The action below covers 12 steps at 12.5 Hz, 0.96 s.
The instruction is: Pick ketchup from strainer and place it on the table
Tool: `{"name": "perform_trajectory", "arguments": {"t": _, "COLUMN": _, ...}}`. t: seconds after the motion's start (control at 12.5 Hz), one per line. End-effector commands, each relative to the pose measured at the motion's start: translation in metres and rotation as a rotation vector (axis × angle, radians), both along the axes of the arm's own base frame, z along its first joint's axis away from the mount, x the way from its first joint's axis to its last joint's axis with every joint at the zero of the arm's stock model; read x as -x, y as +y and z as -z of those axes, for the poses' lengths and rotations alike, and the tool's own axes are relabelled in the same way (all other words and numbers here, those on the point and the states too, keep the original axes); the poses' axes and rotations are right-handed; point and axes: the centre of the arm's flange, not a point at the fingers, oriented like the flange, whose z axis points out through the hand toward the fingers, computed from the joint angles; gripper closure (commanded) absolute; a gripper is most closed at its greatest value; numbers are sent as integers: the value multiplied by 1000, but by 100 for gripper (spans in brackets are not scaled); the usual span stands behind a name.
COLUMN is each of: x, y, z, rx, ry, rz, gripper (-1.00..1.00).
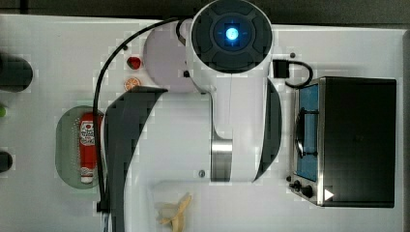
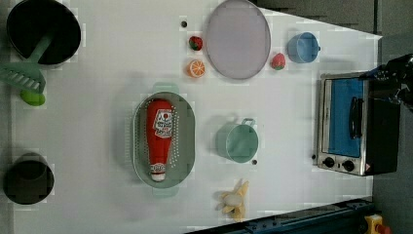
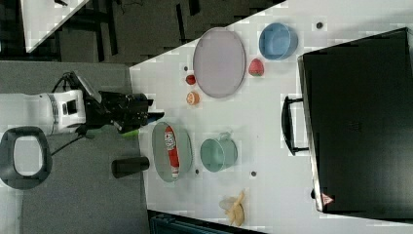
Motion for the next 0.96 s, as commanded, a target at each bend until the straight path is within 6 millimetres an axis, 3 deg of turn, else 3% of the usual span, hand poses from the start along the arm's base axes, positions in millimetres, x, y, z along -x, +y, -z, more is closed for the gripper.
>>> {"name": "perform_trajectory", "arguments": {"t": 0.08, "x": 66, "y": 6, "z": -56, "rx": -17, "ry": 23, "rz": 97, "gripper": -60}}
{"name": "perform_trajectory", "arguments": {"t": 0.24, "x": 62, "y": 30, "z": -54, "rx": -16, "ry": 4, "rz": 52, "gripper": -100}}
{"name": "perform_trajectory", "arguments": {"t": 0.56, "x": 56, "y": 126, "z": -37, "rx": -9, "ry": -25, "rz": -126, "gripper": -100}}
{"name": "perform_trajectory", "arguments": {"t": 0.96, "x": 79, "y": 263, "z": 7, "rx": -20, "ry": 0, "rz": -390, "gripper": -100}}
